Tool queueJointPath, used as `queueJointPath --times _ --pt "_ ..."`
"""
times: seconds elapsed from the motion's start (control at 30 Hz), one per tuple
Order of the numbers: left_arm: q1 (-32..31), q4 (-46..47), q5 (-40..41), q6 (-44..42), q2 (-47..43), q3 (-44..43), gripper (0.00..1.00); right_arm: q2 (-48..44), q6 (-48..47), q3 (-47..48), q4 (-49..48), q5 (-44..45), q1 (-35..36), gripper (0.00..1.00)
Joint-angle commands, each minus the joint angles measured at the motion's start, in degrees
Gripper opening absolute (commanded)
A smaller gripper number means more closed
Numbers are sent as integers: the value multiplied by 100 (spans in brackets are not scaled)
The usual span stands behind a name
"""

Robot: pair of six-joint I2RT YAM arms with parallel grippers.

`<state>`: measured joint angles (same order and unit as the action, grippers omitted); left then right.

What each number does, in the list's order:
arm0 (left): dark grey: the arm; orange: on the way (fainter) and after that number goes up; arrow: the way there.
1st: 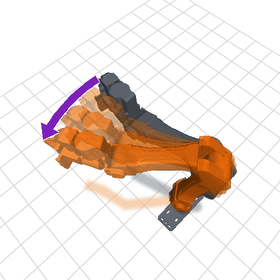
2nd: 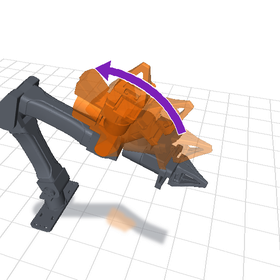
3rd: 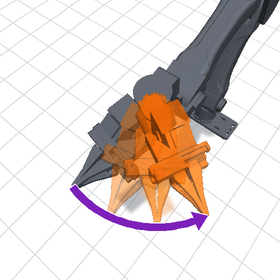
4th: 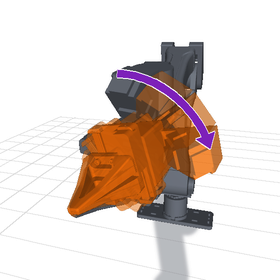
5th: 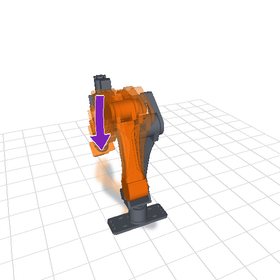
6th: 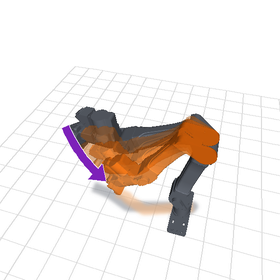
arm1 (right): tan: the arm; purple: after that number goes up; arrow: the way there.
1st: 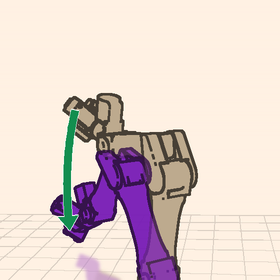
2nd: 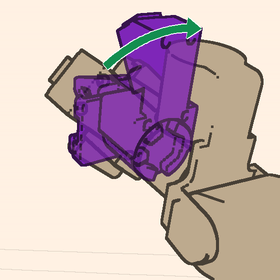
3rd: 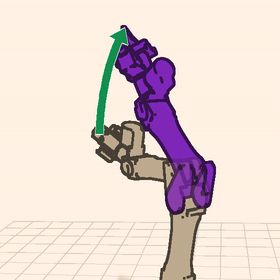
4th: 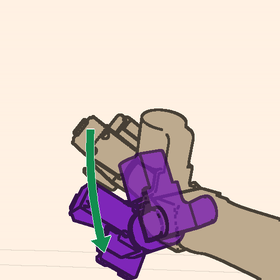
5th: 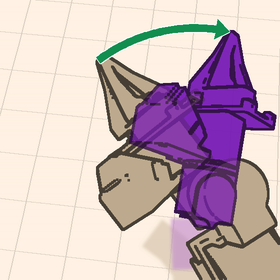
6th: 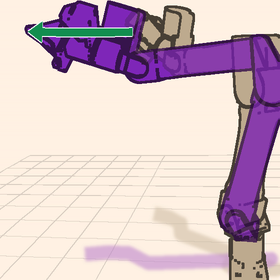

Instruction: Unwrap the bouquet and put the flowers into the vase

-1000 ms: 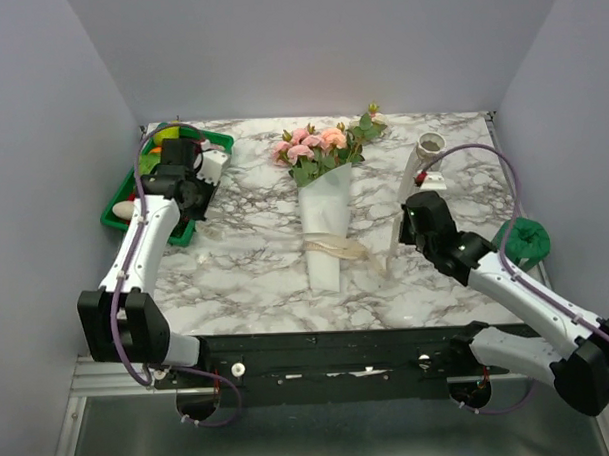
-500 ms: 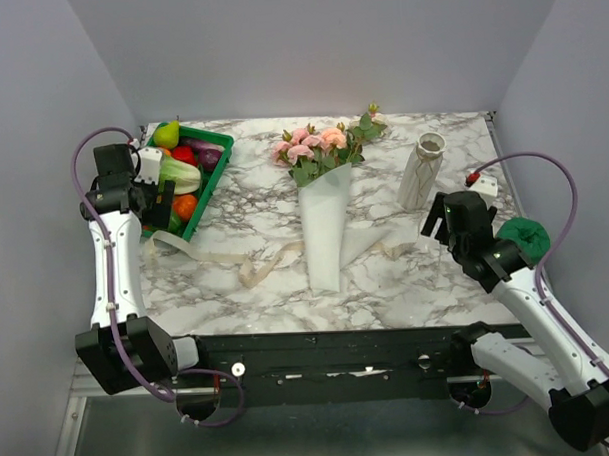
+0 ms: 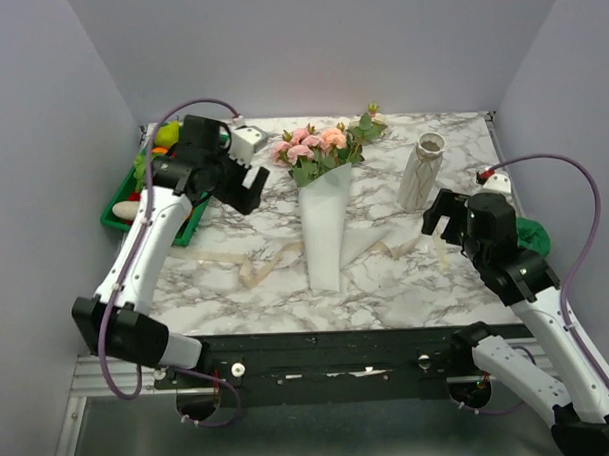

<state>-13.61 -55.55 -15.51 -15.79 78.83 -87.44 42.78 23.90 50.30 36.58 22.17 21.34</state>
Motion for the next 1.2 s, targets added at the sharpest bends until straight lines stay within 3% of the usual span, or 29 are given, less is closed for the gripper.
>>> queueJointPath --times 0.0,0.2,0.37,0.47,0.73,1.17 --pt "-818 97 -620 103 1177 -553 99 -340 -193 -108 69 -792 -16 100" --pt "-1039 -219 -1637 -529 2812 -2099 99 -710 -62 -425 -19 -1197 -16 95" --pt "-1091 -1044 -2053 -934 4253 -3960 99 -798 115 -521 -98 -1461 -7 90" --pt "-1100 -1142 -2070 -1013 4851 -4587 99 -912 132 -592 -194 -1506 -7 88" --pt "-1153 -747 -1965 -874 5581 -4651 99 -1141 71 -671 -388 -1637 -7 84" --pt "-1153 -52 -1789 -565 5898 -4616 99 -1255 62 -724 -660 -2103 -7 84"
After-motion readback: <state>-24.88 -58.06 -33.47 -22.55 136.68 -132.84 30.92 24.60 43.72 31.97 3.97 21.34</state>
